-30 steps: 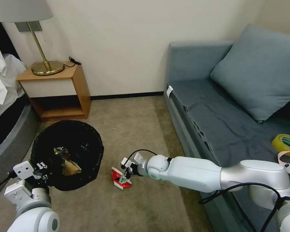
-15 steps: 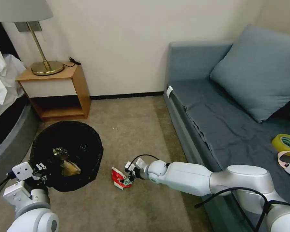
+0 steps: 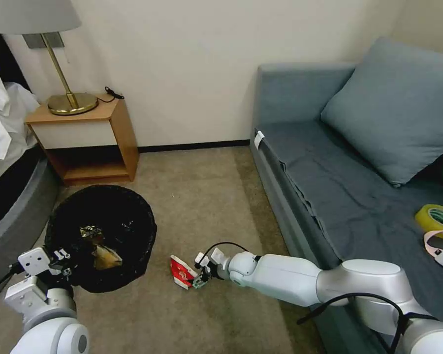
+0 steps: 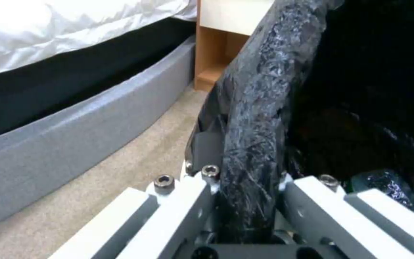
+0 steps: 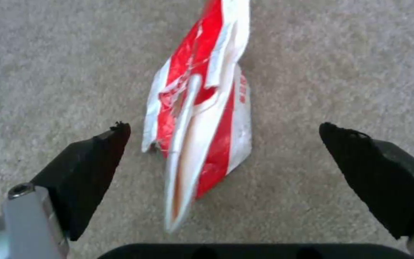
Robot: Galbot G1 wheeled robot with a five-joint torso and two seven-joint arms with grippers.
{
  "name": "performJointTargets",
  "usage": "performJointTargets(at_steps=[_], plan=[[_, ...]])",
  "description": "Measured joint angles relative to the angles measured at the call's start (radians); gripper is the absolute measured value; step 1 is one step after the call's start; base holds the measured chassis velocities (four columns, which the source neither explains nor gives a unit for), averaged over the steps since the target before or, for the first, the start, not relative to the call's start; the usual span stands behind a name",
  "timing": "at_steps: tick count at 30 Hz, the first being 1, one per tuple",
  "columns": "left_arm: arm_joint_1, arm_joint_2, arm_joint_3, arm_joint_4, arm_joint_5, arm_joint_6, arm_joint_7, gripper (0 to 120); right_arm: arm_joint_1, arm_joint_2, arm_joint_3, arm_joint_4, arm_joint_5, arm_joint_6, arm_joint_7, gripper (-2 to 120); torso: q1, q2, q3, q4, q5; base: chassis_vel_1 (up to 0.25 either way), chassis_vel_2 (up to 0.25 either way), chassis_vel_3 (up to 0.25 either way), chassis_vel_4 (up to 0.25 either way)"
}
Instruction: Pick up the trash bin, then pick up the garbage on the floor and place it into the trash bin.
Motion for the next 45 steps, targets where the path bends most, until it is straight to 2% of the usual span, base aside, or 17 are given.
performJointTargets(at_steps=[4,7,8,12,13,17,18,19,22,23,27,28,31,39,42,45], plan=[[-0.001,0.000,0.000,0.002,0.001,0.000,0.000,2,-0.007,0.002,-0.004,-0.006,-0.003,0.010,-0.004,98,0.000,0.000,0.000,0.0000,0.0000,0.000,0.000,0.000,0.000],[-0.001,-0.001,-0.001,0.003,0.001,0.000,0.000,2,-0.015,0.008,-0.009,-0.020,-0.009,0.027,-0.005,86,0.000,0.000,0.000,0.0000,0.0000,0.000,0.000,0.000,0.000],[-0.001,-0.001,-0.001,0.003,0.001,0.000,0.000,2,-0.015,0.008,-0.009,-0.020,-0.009,0.027,-0.005,86,0.000,0.000,0.000,0.0000,0.0000,0.000,0.000,0.000,0.000],[0.000,-0.002,-0.001,0.005,0.004,-0.004,0.000,2,-0.022,0.011,-0.011,-0.029,-0.012,0.046,-0.009,68,0.000,0.000,0.000,0.0000,0.0000,0.000,0.000,0.000,0.000],[0.000,-0.002,-0.001,0.005,0.004,-0.004,0.000,2,-0.022,0.011,-0.011,-0.029,-0.012,0.046,-0.009,68,0.000,0.000,0.000,0.0000,0.0000,0.000,0.000,0.000,0.000],[0.000,-0.002,-0.001,0.007,0.005,-0.006,0.000,2,-0.024,0.010,-0.011,-0.030,-0.015,0.061,-0.016,54,0.000,0.000,0.000,0.0000,0.0000,0.000,0.000,0.000,0.000],[0.000,-0.002,-0.001,0.007,0.005,-0.006,0.000,2,-0.024,0.010,-0.011,-0.030,-0.015,0.061,-0.016,54,0.000,0.000,0.000,0.0000,0.0000,0.000,0.000,0.000,0.000],[-0.001,-0.002,-0.002,0.007,0.005,-0.006,0.000,2,-0.024,0.008,-0.011,-0.030,-0.015,0.068,-0.022,45,0.000,0.000,0.000,0.0000,0.0000,0.000,0.000,0.000,0.000],[-0.001,-0.002,-0.002,0.007,0.006,-0.007,0.000,2,-0.024,0.005,-0.012,-0.030,-0.015,0.076,-0.029,34,0.000,0.000,0.000,0.0000,0.0000,0.000,0.000,0.000,0.000],[-0.001,-0.002,-0.002,0.007,0.006,-0.007,0.000,2,-0.024,0.005,-0.012,-0.030,-0.015,0.076,-0.029,34,0.000,0.000,0.000,0.0000,0.0000,0.000,0.000,0.000,0.000],[-0.001,-0.002,-0.003,0.007,0.006,-0.007,0.000,2,-0.021,0.004,-0.017,-0.026,-0.015,0.089,-0.032,16,0.000,0.000,0.000,0.0000,0.0000,0.000,0.000,0.000,0.000],[-0.001,-0.002,-0.003,0.007,0.006,-0.007,0.000,2,-0.021,0.004,-0.017,-0.026,-0.015,0.089,-0.032,16,0.000,0.000,0.000,0.0000,0.0000,0.000,0.000,0.000,0.000],[-0.001,-0.003,-0.004,0.007,0.006,-0.008,0.000,2,-0.020,0.003,-0.023,-0.025,-0.015,0.103,-0.032,1,0.000,0.000,0.000,0.0000,0.0000,0.000,0.000,0.000,0.000],[-0.001,-0.003,-0.005,0.007,0.006,-0.009,0.000,2,-0.005,-0.015,-0.026,0.001,-0.015,0.129,-0.021,0,0.000,0.000,0.000,0.0000,0.0001,0.000,0.000,0.000,0.000],[-0.001,-0.003,-0.006,0.007,0.005,-0.009,0.000,2,0.015,-0.048,-0.021,0.046,-0.014,0.136,-0.009,0,0.000,0.000,0.000,0.0002,0.0003,0.000,0.000,0.000,0.000],[-0.004,-0.002,-0.006,0.007,0.004,-0.005,0.000,2,0.044,-0.125,0.004,0.118,-0.014,0.140,0.008,0,0.000,0.000,0.000,0.0002,0.0003,0.000,0.000,0.000,0.000]])
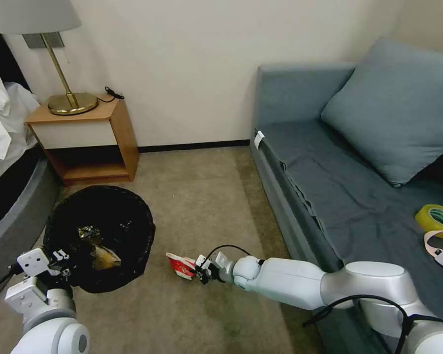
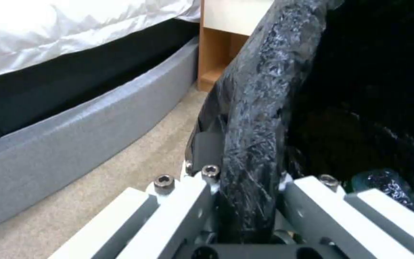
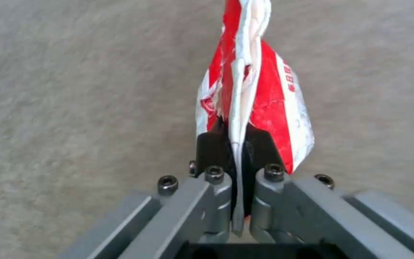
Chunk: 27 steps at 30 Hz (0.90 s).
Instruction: Pick up the trash bin, then pick up the garbage on the floor and place it into the trash bin.
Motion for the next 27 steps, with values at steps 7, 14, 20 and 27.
performJointTargets(at_steps=[7,14,20,27], plan=[[-0.004,0.003,0.003,0.000,-0.001,0.005,0.001,2,0.011,-0.203,0.081,0.151,-0.014,0.002,0.031,0,0.000,0.000,0.000,-0.0009,0.0000,0.000,0.000,0.000,0.000],[0.006,0.007,0.008,0.015,0.000,0.002,0.000,2,-0.020,-0.332,0.226,0.349,-0.014,0.003,0.054,0,0.000,0.000,0.000,0.0000,0.0000,0.000,0.000,0.000,0.000],[0.012,0.007,0.017,0.023,0.008,-0.008,0.000,2,-0.069,-0.389,0.376,0.514,0.000,-0.012,0.074,0,0.000,0.000,0.000,-0.0003,-0.0001,0.000,0.000,0.000,0.000],[0.015,0.009,0.022,0.030,0.013,-0.014,0.000,2,-0.102,-0.416,0.468,0.694,0.041,-0.043,0.123,0,0.000,0.000,0.000,-0.0002,-0.0004,0.000,0.000,0.000,0.000]])
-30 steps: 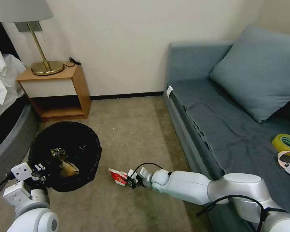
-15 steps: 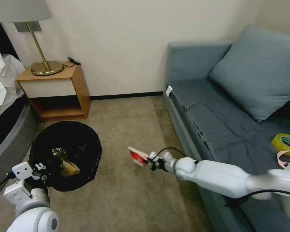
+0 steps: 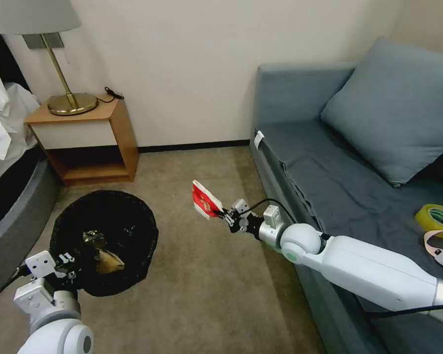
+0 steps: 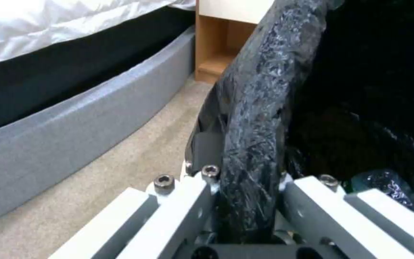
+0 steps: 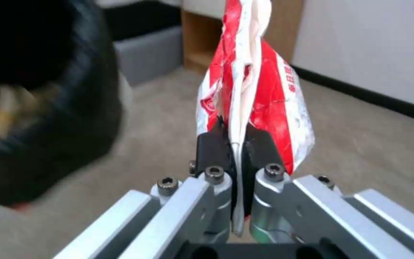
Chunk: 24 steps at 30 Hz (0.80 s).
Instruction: Pick up the trash bin, then pick up the garbage on the floor and place it into the trash bin.
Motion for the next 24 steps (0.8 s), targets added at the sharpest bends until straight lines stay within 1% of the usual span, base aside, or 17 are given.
performJointTargets(at_steps=[1,5,6,8,10,12,15,16,19,20,22,24], plan=[[0.000,0.000,0.000,0.000,0.000,0.000,0.000,2,0.000,0.000,0.000,0.000,0.000,0.000,0.000,0,0.000,0.000,0.000,0.0000,0.0000,0.000,0.000,0.000,0.000],[0.001,-0.002,0.008,0.000,0.007,0.000,0.000,2,-0.013,0.015,0.013,0.122,0.047,-0.028,0.049,0,0.000,0.000,0.000,-0.0001,0.0001,0.000,0.000,0.000,0.000],[0.001,-0.002,0.008,0.000,0.007,0.000,0.000,2,-0.013,0.015,0.013,0.122,0.047,-0.028,0.049,0,0.000,0.000,0.000,-0.0001,0.0001,0.000,0.000,0.000,0.000],[0.002,-0.004,0.012,0.000,0.012,0.000,0.000,2,-0.010,0.033,0.002,0.155,0.067,-0.035,0.070,0,0.000,0.000,0.000,0.0000,-0.0001,0.000,0.000,0.000,0.000],[0.002,-0.007,0.019,0.001,0.019,0.000,-0.001,2,0.005,0.067,-0.027,0.189,0.085,-0.040,0.098,0,0.000,0.000,0.000,0.0000,0.0000,0.000,0.000,0.000,0.000],[0.002,-0.008,0.021,0.001,0.020,0.000,-0.001,2,0.010,0.076,-0.037,0.194,0.088,-0.042,0.104,0,0.000,0.000,0.000,0.0000,-0.0001,0.000,0.000,0.000,0.000],[0.000,-0.015,0.030,0.002,0.028,0.000,-0.002,2,0.045,0.127,-0.098,0.195,0.093,-0.046,0.123,0,0.000,0.000,0.000,0.0001,0.0000,0.000,0.000,0.000,0.000],[0.000,-0.015,0.030,0.002,0.028,0.000,-0.002,2,0.045,0.127,-0.098,0.195,0.093,-0.046,0.123,0,0.000,0.000,0.000,0.0001,0.0000,0.000,0.000,0.000,0.000],[0.001,-0.024,0.043,0.001,0.040,0.000,-0.002,2,0.076,0.180,-0.175,0.157,0.087,-0.047,0.134,0,0.000,0.000,0.000,0.0001,-0.0001,0.000,0.000,0.000,0.000],[0.001,-0.024,0.043,0.001,0.040,0.000,-0.002,2,0.076,0.180,-0.175,0.157,0.087,-0.047,0.134,0,0.000,0.000,0.000,0.0001,-0.0001,0.000,0.000,0.000,0.000],[0.002,-0.029,0.057,-0.003,0.051,0.000,-0.003,2,0.092,0.212,-0.216,0.122,0.077,-0.046,0.134,0,0.000,0.000,0.000,0.0000,0.0000,0.000,0.000,0.000,0.000],[0.003,-0.029,0.064,-0.005,0.057,0.000,-0.002,2,0.098,0.224,-0.232,0.105,0.071,-0.044,0.133,0,0.000,0.000,0.000,0.0000,0.0000,0.000,0.000,0.000,0.000]])
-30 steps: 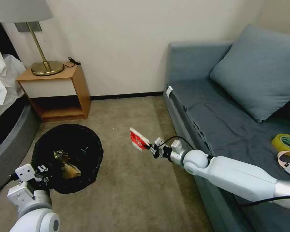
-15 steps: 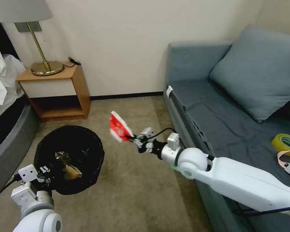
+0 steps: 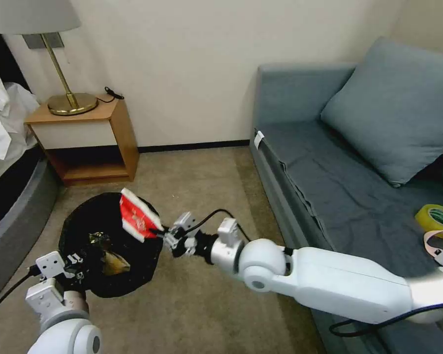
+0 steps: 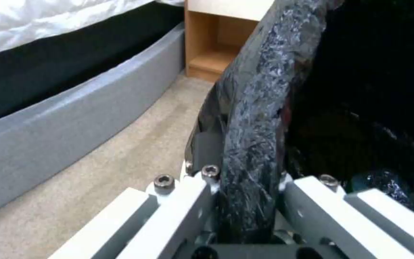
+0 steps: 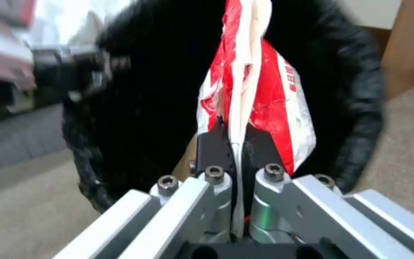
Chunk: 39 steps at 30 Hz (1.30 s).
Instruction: Pick up the trash bin, then pick up the garbage on the floor and place it into the trash bin.
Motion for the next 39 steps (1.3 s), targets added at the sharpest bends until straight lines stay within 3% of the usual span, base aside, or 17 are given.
performJointTargets(at_steps=[6,13,19,39], plan=[[0.004,0.000,0.021,-0.003,0.018,-0.003,0.000,2,0.024,0.052,-0.047,-0.071,-0.014,0.004,-0.003,0,0.000,0.000,0.000,0.0000,0.0000,0.000,0.000,0.000,0.000],[0.009,-0.001,0.054,-0.002,0.047,-0.012,0.000,2,0.057,0.175,-0.103,-0.211,-0.038,0.005,0.000,0,0.000,0.000,0.000,0.0000,-0.0002,0.000,0.000,0.000,0.000],[0.009,-0.001,0.072,0.002,0.058,-0.015,0.000,2,0.062,0.237,-0.127,-0.285,-0.073,0.008,0.024,1,0.000,0.000,0.000,0.0001,-0.0001,0.000,0.000,0.000,0.000],[0.005,-0.001,0.075,0.021,0.056,-0.023,0.000,2,0.063,0.246,-0.138,-0.305,-0.110,0.017,0.054,72,0.000,0.000,0.000,0.0000,0.0000,0.000,0.000,0.000,0.000]])
